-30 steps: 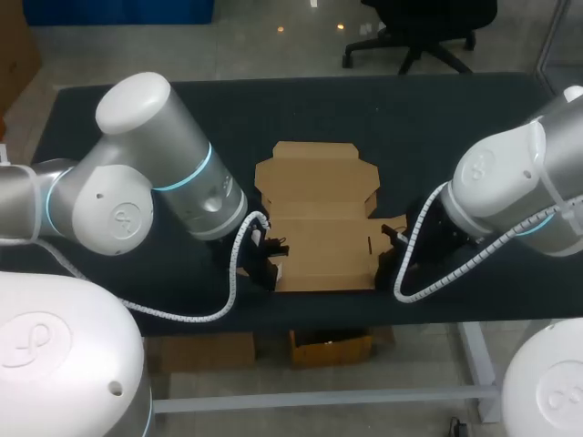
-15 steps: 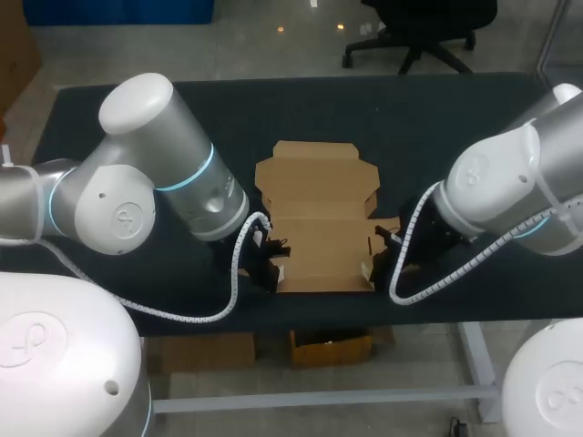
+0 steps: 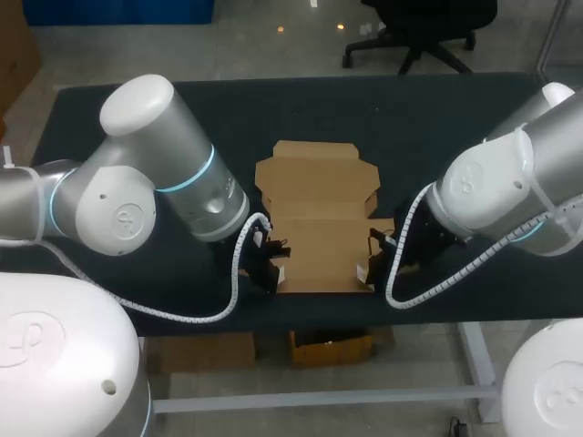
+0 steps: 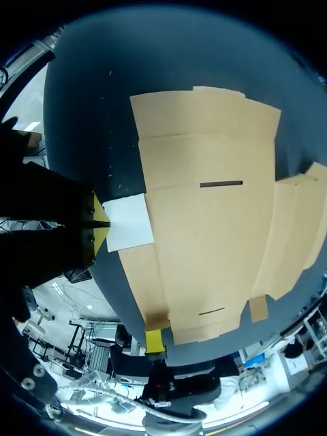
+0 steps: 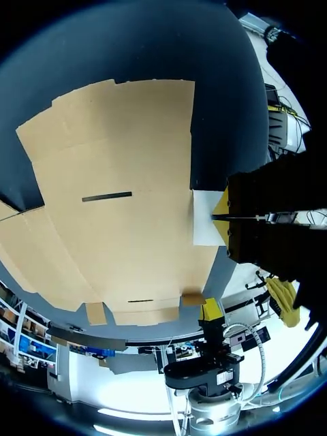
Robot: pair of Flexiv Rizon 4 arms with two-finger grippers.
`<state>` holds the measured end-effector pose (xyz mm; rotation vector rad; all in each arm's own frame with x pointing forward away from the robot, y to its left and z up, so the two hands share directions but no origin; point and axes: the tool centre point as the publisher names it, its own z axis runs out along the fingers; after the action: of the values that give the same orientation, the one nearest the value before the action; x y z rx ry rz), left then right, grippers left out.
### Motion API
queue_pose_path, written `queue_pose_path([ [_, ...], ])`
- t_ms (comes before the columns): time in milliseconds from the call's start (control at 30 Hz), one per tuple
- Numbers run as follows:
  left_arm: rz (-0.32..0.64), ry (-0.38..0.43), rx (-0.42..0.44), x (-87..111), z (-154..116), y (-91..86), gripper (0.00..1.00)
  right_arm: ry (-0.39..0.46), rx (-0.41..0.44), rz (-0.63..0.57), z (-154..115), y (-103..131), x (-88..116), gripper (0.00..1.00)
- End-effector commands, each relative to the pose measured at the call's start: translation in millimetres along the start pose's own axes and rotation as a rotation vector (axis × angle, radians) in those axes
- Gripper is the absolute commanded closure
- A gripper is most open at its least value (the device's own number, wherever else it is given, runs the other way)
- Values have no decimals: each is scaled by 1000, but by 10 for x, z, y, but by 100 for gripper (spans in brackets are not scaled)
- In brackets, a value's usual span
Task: Assemble the packaging by folding the flat box into shape, placing the metal phone stand inside, and closing the box properly
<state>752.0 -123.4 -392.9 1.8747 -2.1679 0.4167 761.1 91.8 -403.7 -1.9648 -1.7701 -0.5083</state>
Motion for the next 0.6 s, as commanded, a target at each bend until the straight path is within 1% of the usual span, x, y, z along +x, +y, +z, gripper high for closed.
queue_pose_path([
  [33,-3,-10,4,19,22,-28,100,-9,2,-2,13,-1,17,100],
  [367,-10,-18,16,22,33,-83,100,-20,7,-7,22,-8,29,100],
  [600,9,-11,21,81,25,-51,100,-30,7,-10,42,-15,44,100],
])
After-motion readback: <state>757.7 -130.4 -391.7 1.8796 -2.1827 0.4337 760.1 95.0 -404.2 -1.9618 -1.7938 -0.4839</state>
